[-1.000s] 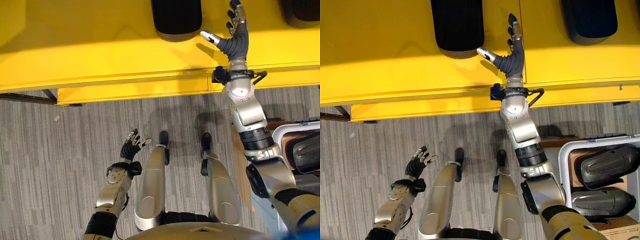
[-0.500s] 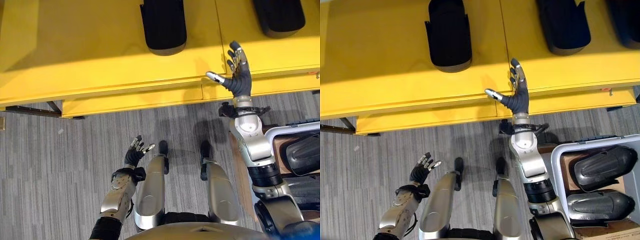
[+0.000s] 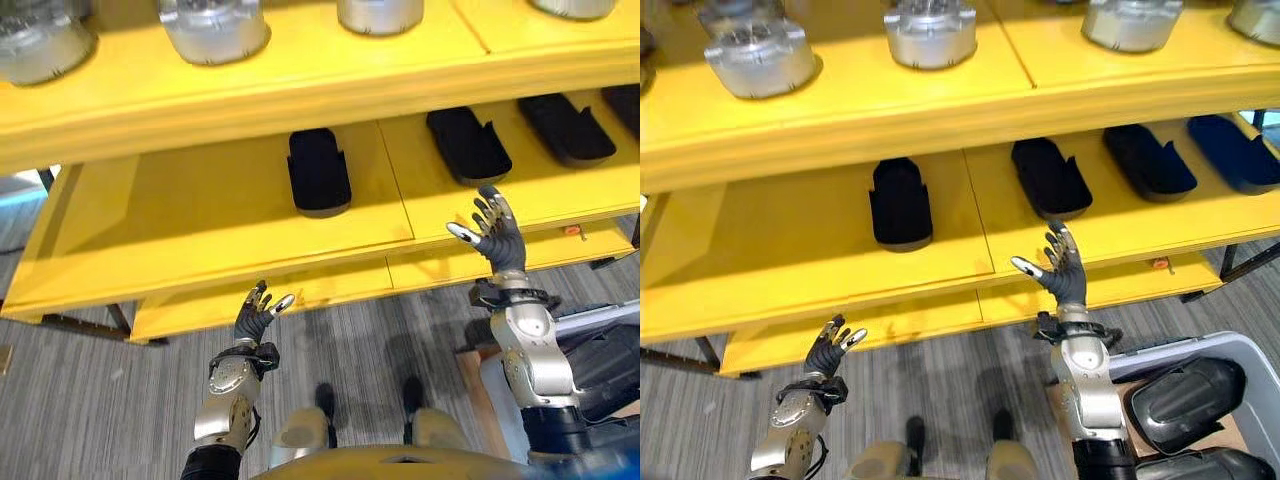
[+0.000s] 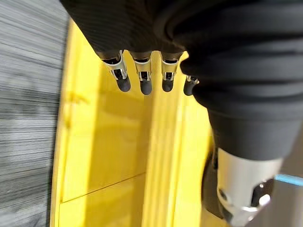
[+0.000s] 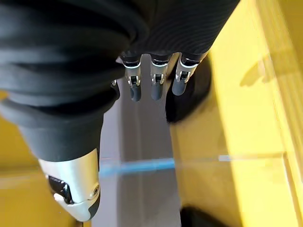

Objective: Move parts from the plastic box to the shelf.

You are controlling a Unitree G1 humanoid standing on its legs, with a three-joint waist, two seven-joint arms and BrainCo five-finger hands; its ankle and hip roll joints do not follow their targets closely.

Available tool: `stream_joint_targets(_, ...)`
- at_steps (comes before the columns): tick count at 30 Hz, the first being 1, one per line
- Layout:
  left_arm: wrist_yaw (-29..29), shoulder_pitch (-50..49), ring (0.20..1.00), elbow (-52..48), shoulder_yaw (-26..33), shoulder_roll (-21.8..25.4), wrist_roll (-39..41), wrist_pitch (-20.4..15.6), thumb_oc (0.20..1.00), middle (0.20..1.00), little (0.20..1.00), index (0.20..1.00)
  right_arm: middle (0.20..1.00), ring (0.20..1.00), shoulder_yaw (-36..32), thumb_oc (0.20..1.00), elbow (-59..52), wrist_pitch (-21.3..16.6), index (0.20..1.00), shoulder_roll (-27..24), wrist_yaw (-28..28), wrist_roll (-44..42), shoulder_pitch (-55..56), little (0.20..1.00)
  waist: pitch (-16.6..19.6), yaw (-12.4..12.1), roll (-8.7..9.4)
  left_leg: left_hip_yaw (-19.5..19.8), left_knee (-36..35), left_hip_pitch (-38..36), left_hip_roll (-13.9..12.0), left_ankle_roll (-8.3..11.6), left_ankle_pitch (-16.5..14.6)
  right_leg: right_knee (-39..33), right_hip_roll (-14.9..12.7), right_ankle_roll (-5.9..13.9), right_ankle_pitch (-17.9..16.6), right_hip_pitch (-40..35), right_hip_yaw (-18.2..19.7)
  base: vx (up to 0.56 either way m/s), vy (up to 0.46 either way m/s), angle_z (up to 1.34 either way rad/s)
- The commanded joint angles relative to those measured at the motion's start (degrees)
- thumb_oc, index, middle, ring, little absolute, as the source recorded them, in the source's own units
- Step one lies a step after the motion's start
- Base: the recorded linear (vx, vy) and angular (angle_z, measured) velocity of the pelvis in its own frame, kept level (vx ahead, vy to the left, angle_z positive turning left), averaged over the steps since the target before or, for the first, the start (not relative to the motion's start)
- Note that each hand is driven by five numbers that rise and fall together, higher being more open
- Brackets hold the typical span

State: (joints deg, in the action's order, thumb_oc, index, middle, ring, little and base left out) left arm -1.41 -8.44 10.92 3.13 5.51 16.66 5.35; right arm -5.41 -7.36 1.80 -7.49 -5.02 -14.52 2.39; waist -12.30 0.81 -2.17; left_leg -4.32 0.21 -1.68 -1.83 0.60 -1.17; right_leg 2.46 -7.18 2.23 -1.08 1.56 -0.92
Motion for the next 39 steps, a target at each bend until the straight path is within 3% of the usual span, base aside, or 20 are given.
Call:
stream_joint_targets(1, 1.79, -0.17, 1.000, -2.91, -1.59, 2.44, -1.82, -2.42, 1.000, 1.000, 1.000, 1.000, 1.000, 1.000, 0.11, 1.000, -3.86, -1.32, 1.000, 0.66, 1.52, -3.51, -2.28, 1.000, -1.51, 0.85, -1.44, 0.33, -5.21, 0.43, -0.97, 2.14, 4.25, -1.82, -4.29, -1.06, -5.38, -0.89, -0.02, -0.05, 0.140, -0.24)
stream_joint_targets(2, 2.13, 0.17, 1.000, -2.52, -2.19, 2.75, -1.81, -2.31, 1.000, 1.000, 1.000, 1.000, 1.000, 1.000, -0.13, 1.000, -4.34, -1.08, 1.000, 0.28, 1.86, -3.36, -2.25, 1.000, -1.64, 1.56, -1.78, -0.12, -5.21, 0.77, -0.95, 2.09, 3.83, -2.83, -4.47, -0.94, -5.57, 0.11, 0.19, -0.10, 0.160, -0.50)
stream_joint_targets(3, 2.09, 0.55, 1.000, -2.86, -2.48, 3.52, -2.06, -2.37, 1.000, 1.000, 1.000, 1.000, 1.000, 1.000, 1.09, 1.000, -3.46, -1.24, 1.000, 0.10, 2.30, -3.72, -3.38, 1.000, -3.00, 2.62, -2.64, -2.03, -5.21, 0.82, -2.22, 2.39, 4.17, -4.30, -4.00, -0.06, -5.96, 2.38, -2.13, -0.08, 0.145, -0.72)
stream_joint_targets(6, 1.73, -0.86, 1.000, -3.25, -1.39, 3.75, -1.91, -2.46, 1.000, 1.000, 1.000, 1.000, 1.000, 1.000, 2.87, 1.000, -2.27, -0.85, 1.000, 0.19, 4.06, -4.33, -3.21, 1.000, -4.64, 2.90, -2.71, -5.90, -5.21, -1.34, -3.88, 3.35, 4.32, -2.63, -2.95, 0.44, -5.25, 0.93, -6.08, -0.02, 0.065, -1.84)
stream_joint_targets(8, 1.17, -2.02, 1.000, -2.97, -0.43, 2.07, -1.64, -2.44, 1.000, 1.000, 1.000, 1.000, 1.000, 1.000, 3.84, 1.000, -0.87, -0.12, 1.000, 0.40, 4.82, -4.69, -2.98, 1.000, -3.43, 2.14, -1.91, -9.13, -5.21, -1.23, -3.64, 3.74, 3.82, -0.23, -2.66, 1.29, -5.61, -4.00, -8.43, -0.04, -0.007, -1.83)
stream_joint_targets(10, 0.50, -2.70, 1.000, -2.95, 1.02, 0.51, -1.48, -2.59, 1.000, 1.000, 1.000, 1.000, 1.000, 1.000, 5.12, 1.000, 0.52, -0.05, 1.000, 0.53, 4.64, -4.93, -4.60, 1.000, -2.50, 0.60, -1.84, -11.34, -5.21, -1.08, -4.34, 4.15, 3.62, -1.79, -4.23, 1.85, -5.53, -7.30, -11.64, -0.03, -0.071, -1.45)
stream_joint_targets(12, 0.21, -3.20, 1.000, -2.71, 2.67, -0.28, -1.19, -2.49, 1.000, 1.000, 1.000, 1.000, 1.000, 1.000, 6.00, 1.000, 0.73, 0.37, 1.000, 0.14, 5.13, -4.61, -5.73, 1.000, -1.25, -0.81, -1.55, -13.43, -5.21, -0.96, -5.17, 4.55, 3.79, -5.21, -5.34, 1.45, -5.55, -8.30, -13.61, 0.00, -0.174, -1.68)
stream_joint_targets(13, 0.21, -3.67, 1.000, -1.76, 3.48, -1.13, -1.09, -2.38, 1.000, 1.000, 1.000, 1.000, 1.000, 1.000, 6.66, 1.000, 1.09, 0.68, 1.000, 0.48, 5.67, -5.29, -5.65, 1.000, -0.52, -1.06, -1.56, -14.81, -5.21, -1.28, -6.27, 4.55, 3.67, -7.46, -5.13, 0.38, -3.82, -7.42, -14.93, 0.01, -0.272, -1.81)
stream_joint_targets(14, 0.28, -4.08, 1.000, -1.34, 3.49, -0.85, -1.24, -2.47, 1.000, 1.000, 1.000, 1.000, 1.000, 1.000, 6.39, 1.000, 0.94, 0.85, 1.000, 0.21, 6.04, -5.43, -5.25, 1.000, -0.50, -0.74, -1.49, -14.89, -5.21, -1.39, -6.65, 4.70, 3.84, -7.46, -4.55, 0.22, -3.77, -6.53, -13.98, 0.05, -0.373, -1.48)
stream_joint_targets(15, 0.14, -4.21, 1.000, -1.17, 3.16, -1.38, -1.64, -2.43, 1.000, 1.000, 1.000, 1.000, 1.000, 1.000, 5.89, 1.000, -0.22, 0.97, 1.000, -0.02, 5.84, -6.21, -4.55, 1.000, -0.83, 0.87, -2.12, -14.43, -5.21, -1.42, -7.75, 5.32, 4.84, -7.46, -3.69, 0.23, -3.67, -5.35, -13.62, 0.06, -0.253, -0.44)
stream_joint_targets(18, 0.51, -4.34, 1.000, -0.78, 2.59, -1.05, -2.17, -2.65, 1.000, 1.000, 1.000, 1.000, 1.000, 1.000, 3.42, 1.000, -1.45, 0.80, 1.000, -1.27, 5.90, -5.45, -3.21, 1.000, -1.19, 2.57, -2.63, -14.91, -5.21, -2.18, -8.39, 5.48, 4.98, -7.46, -2.98, 0.00, -3.07, -5.09, -13.78, 0.05, -0.234, 0.00)
stream_joint_targets(19, 0.85, -4.00, 1.000, -0.24, 1.60, -1.59, -2.62, -2.75, 1.000, 1.000, 1.000, 1.000, 1.000, 1.000, 1.06, 1.000, -1.55, 0.63, 1.000, -1.89, 5.14, -5.01, -2.55, 1.000, -1.26, 4.62, -3.69, -14.92, -5.21, -2.66, -9.12, 5.48, 5.11, -7.46, -2.54, -0.03, -3.18, -5.11, -14.24, 0.03, -0.211, -0.02)
stream_joint_targets(28, 1.19, -2.92, 1.000, 1.72, 0.34, -3.41, -2.97, -3.23, 1.000, 1.000, 1.000, 1.000, 1.000, 1.000, -7.18, 1.000, -4.21, -0.38, 1.000, -3.86, 3.89, -3.81, 2.17, 1.000, -0.70, 10.16, -4.78, -15.62, -5.21, -3.81, -10.72, 5.22, 4.23, -7.46, -1.35, -0.25, -3.46, -5.20, -14.19, 0.02, -0.154, 0.03)
stream_joint_targets(32, 1.53, -2.50, 1.000, 1.19, 0.44, -4.03, -3.17, -3.44, 1.000, 1.000, 1.000, 1.000, 1.000, 1.000, -10.56, 1.000, -4.31, -0.86, 1.000, -3.87, 2.94, -3.10, 4.04, 1.000, -0.76, 12.02, -4.52, -14.60, -5.21, -5.81, -10.92, 5.14, 5.84, -7.42, -0.42, -0.31, -4.30, -5.79, -13.01, 0.04, -0.194, 0.07)
stream_joint_targets(33, 1.56, -2.01, 1.000, 0.83, 0.60, -4.64, -2.52, -3.63, 1.000, 1.000, 1.000, 1.000, 1.000, 1.000, -11.49, 1.000, -4.30, -1.01, 1.000, -3.83, 2.21, -2.68, 5.75, 1.000, -2.01, 12.49, -2.79, -11.67, 6.16, -4.58, -9.85, 6.03, 6.22, -5.79, 0.16, -0.86, -4.64, -6.35, -12.07, 0.04, -0.352, 0.10)
stream_joint_targets(34, 1.52, -2.29, 1.000, 0.31, 0.58, -4.90, -2.11, -3.51, 1.000, 1.000, 1.000, 1.000, 1.000, 1.000, -11.24, 1.000, -4.17, -1.16, 1.000, -4.23, 2.11, -1.95, 6.34, 1.000, -2.94, 11.69, -1.48, -9.78, 9.30, -2.99, -8.28, 7.43, 6.08, -5.26, -0.39, -1.18, -4.76, -7.00, -11.44, 0.08, -0.462, 0.09)
stream_joint_targets(35, 1.26, -2.40, 1.000, -0.87, 1.75, -4.55, -1.91, -3.40, 1.000, 1.000, 1.000, 1.000, 1.000, 1.000, -9.42, 1.000, -3.04, -1.36, 1.000, -4.79, 1.35, -1.06, 4.88, 1.000, -4.98, 8.50, 0.34, -4.55, 7.34, 2.41, -5.53, 7.08, 3.29, -6.38, -0.50, -1.47, -3.66, -8.28, -8.16, 0.05, -0.232, -0.17)
stream_joint_targets(38, 0.97, -4.21, 1.000, -2.84, 3.18, -4.95, -0.81, -3.22, 1.000, 1.000, 1.000, 1.000, 1.000, 1.000, -7.95, 1.000, -1.46, -1.65, 1.000, -5.09, 0.90, -1.37, 3.28, 1.000, -6.11, 4.95, -0.19, -3.26, -3.92, 7.83, -7.98, 2.48, 3.86, -7.46, 0.96, -1.60, -3.57, -7.81, -4.39, 0.10, -0.011, -1.01)
stream_joint_targets(39, 0.65, -4.58, 1.000, -3.26, 4.16, -6.15, 0.44, -3.22, 1.000, 1.000, 1.000, 1.000, 1.000, 1.000, -5.47, 1.000, 0.94, -1.63, 1.000, -5.00, 0.99, -1.62, 1.29, 1.000, -5.46, 2.26, -0.77, 3.15, -5.21, 13.53, -7.77, 1.60, 3.58, -7.46, 1.56, -1.79, -3.11, -7.64, -0.88, 0.22, 0.199, -1.02)
